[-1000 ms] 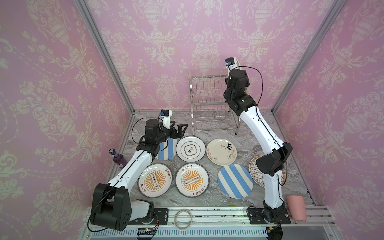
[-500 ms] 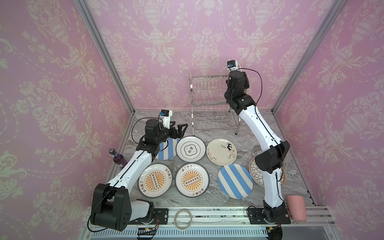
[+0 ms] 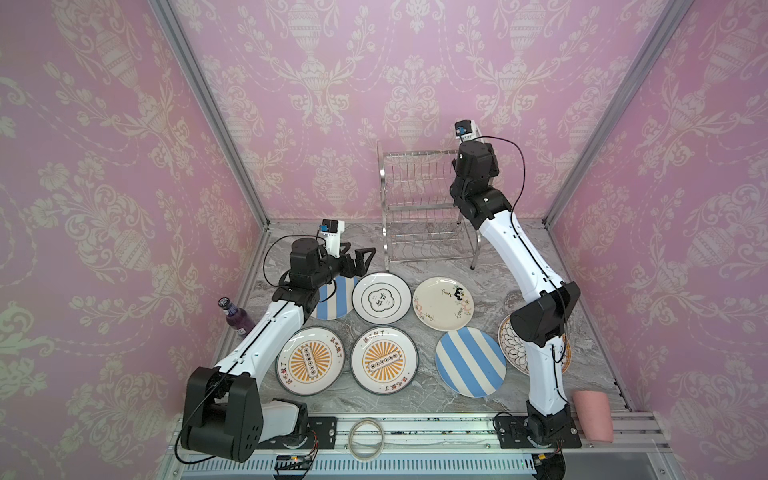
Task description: Load the plates into the dish rack
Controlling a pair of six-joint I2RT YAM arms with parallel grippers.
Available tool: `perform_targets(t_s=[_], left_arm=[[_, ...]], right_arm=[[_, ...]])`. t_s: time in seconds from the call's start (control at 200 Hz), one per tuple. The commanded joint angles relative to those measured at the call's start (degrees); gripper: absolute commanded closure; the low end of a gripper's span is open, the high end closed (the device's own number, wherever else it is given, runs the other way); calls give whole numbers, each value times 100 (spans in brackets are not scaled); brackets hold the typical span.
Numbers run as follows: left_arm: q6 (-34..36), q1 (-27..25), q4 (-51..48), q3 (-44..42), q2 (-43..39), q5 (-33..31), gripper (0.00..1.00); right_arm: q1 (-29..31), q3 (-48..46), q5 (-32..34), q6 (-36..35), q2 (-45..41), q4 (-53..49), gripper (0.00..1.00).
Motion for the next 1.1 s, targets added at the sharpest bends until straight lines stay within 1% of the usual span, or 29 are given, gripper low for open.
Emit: perform_targets(t_s=[0.0, 0.325, 0.35, 0.38, 0.455, 0.5, 0.525, 0.605, 0.736, 0.856, 0.941, 1.096], left_arm=[[123, 16, -16, -33, -41, -8, 1], [120, 18, -34, -11, -38, 4, 1], [119, 20, -29, -11, -34, 7, 1], [110, 18, -28, -11, -32, 6, 1], [109, 14, -24, -19, -41, 13, 1], [105, 19, -22, -20, -58, 6, 1], [106, 13, -19, -20, -58, 6, 1], [106, 11, -19, -20, -78, 2, 1], [100, 18, -7, -29, -98, 4, 1], [84, 11, 4, -33, -103, 9, 1], [72, 13, 12, -38, -111, -1, 1], [61, 6, 12, -29, -120, -21, 1]], right_arm=[[-53, -95, -13, 260, -106, 247, 100], [-125, -640, 7, 351, -291, 329, 100], [-129, -681, 9, 343, -304, 350, 94], [-126, -707, 9, 342, -325, 363, 84], [-125, -701, -2, 312, -345, 360, 78], [-125, -675, -8, 298, -368, 335, 70], [-125, -669, -16, 290, -372, 326, 68], [-111, -629, -28, 255, -412, 294, 61], [-91, -485, -22, 163, -442, 166, 54], [-49, -335, -34, 172, -505, -84, 43], [-6, -194, -140, 371, -607, -494, 36], [76, 79, -498, 978, -912, -1510, 29]])
